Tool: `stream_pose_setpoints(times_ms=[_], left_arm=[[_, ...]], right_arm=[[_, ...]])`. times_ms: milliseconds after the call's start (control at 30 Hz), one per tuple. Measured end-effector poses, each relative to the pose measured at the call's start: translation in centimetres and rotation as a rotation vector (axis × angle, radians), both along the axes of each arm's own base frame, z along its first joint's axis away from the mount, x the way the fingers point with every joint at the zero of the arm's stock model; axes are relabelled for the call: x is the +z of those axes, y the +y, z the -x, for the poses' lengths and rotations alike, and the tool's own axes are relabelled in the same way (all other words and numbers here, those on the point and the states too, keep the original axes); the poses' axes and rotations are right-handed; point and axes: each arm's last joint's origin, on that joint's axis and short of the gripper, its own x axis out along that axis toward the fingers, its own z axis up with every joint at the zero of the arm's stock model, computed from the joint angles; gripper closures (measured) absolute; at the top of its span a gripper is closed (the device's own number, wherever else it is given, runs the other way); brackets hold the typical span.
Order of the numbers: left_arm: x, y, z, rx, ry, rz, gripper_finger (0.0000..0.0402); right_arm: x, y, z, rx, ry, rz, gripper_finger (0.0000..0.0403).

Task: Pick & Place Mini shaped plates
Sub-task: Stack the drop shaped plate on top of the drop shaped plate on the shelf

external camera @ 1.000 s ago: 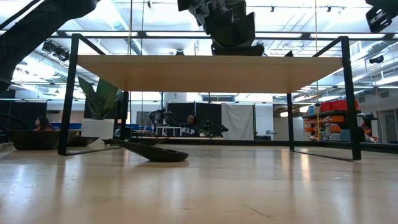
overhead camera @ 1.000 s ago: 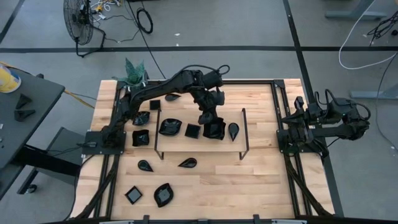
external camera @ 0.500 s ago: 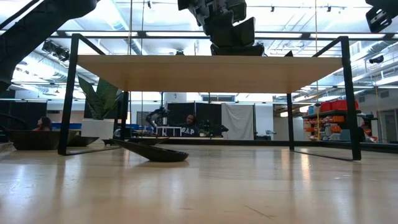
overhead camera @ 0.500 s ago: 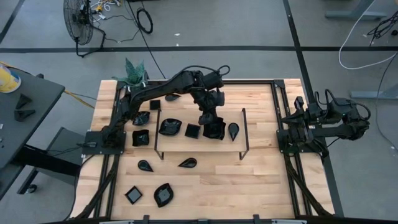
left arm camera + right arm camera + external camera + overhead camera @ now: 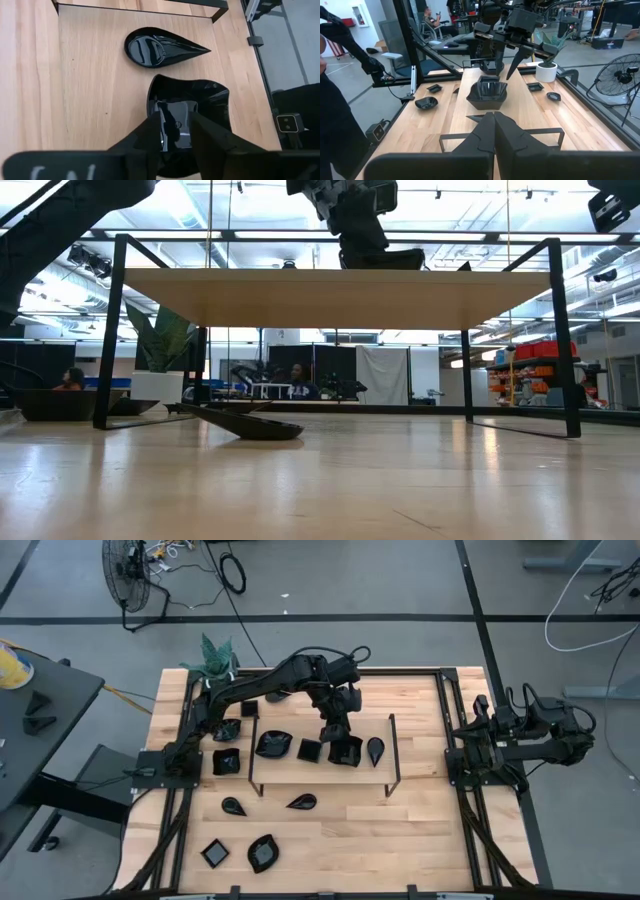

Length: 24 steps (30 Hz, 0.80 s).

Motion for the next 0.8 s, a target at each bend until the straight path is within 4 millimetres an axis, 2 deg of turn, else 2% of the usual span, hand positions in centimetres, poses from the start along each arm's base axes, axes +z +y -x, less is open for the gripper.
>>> stream_pose_setpoints(times_ms=[133, 500, 800], left_arm=[[0.3, 0.6, 0.4, 0.016, 0.001, 0.001, 0.0282], [2.5, 4.4, 3.4, 0.205, 0.04, -0.056, 0.0267], [2.8, 6.0, 4.7, 0.264, 0.079, -0.069, 0.0261]], right_arm=[[0.0, 0.0, 0.0, 0.0, 0.0, 0.0, 0.0398], [0.0, 0.0, 0.0, 0.0, 0.0, 0.0, 0.0398], [0.0, 0.0, 0.0, 0.0, 0.0, 0.0, 0.0398]])
